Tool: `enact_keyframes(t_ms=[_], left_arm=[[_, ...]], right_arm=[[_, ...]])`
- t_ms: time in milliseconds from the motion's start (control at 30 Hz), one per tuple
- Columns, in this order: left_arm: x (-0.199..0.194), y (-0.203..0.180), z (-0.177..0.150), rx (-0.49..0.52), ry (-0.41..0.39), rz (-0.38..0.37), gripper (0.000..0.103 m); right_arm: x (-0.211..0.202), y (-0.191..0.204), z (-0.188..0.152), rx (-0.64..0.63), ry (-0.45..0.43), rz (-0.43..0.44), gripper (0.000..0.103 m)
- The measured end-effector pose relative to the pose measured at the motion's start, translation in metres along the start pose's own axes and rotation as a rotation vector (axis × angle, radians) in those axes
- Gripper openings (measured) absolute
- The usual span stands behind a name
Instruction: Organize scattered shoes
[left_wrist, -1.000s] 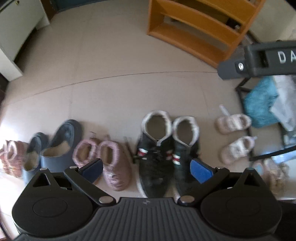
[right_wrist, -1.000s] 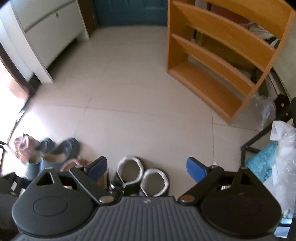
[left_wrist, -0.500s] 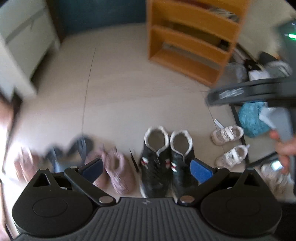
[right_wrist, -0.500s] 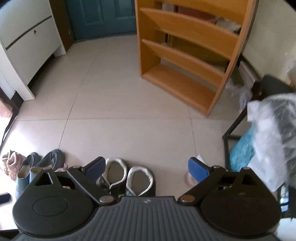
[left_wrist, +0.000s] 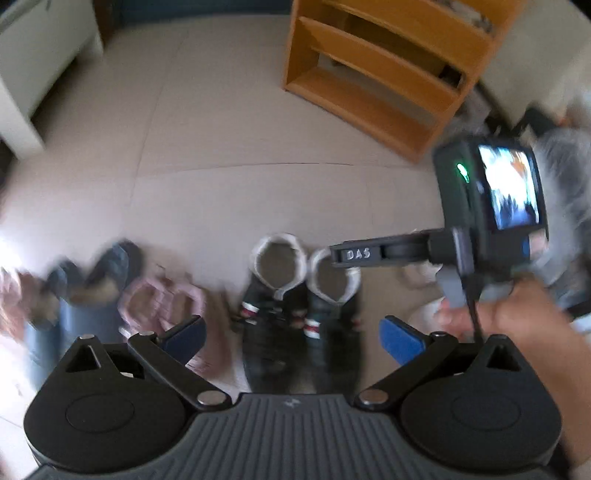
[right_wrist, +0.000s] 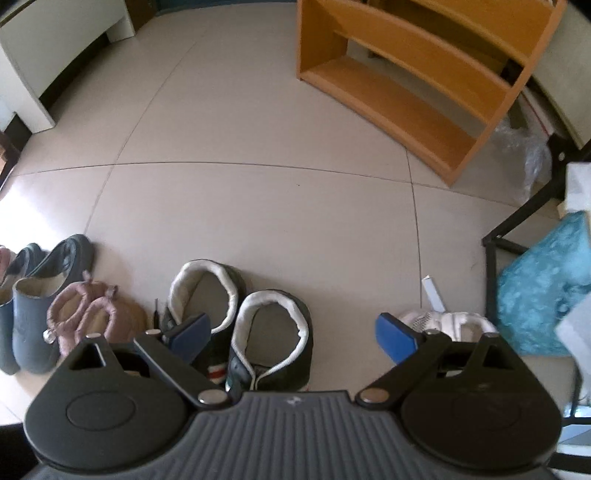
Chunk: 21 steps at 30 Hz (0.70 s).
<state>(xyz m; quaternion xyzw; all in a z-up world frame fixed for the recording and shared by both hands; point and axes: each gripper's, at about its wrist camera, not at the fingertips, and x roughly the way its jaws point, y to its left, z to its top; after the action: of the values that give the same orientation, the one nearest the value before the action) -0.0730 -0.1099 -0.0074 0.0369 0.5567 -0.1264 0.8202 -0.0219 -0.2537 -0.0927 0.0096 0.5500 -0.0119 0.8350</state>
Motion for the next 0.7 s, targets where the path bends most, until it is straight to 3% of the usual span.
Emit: enact_keyframes(t_ms=[133, 267, 367, 567, 700], left_arm=[[0.015, -0.006, 0.004, -0.052, 0.064, -0.076, 0.103], [0.016, -0.012, 0.017, -0.096, 0.009, -0.014, 0.103], [0.013, -0.016, 0.029, -0.075, -0.038, 0.013, 0.103], [0.023, -0.01, 0.045, 0.053, 0.007, 0.013, 0.103], [0.048, -0.011, 0.035, 0.236, 0.02, 0.14, 0.103]], right_arm=[[0.033, -0.005, 0.006, -0.044, 0.074, 0.002, 0.095], [0.054, -0.005, 0.01, -0.108, 0.128, -0.005, 0.095], [0.055, -0.005, 0.013, -0.147, 0.129, 0.005, 0.095], [0.049, -0.014, 0.008, -0.266, 0.09, 0.074, 0.095], [0.053, -0.022, -0.012, -0.335, 0.018, 0.064, 0.09]])
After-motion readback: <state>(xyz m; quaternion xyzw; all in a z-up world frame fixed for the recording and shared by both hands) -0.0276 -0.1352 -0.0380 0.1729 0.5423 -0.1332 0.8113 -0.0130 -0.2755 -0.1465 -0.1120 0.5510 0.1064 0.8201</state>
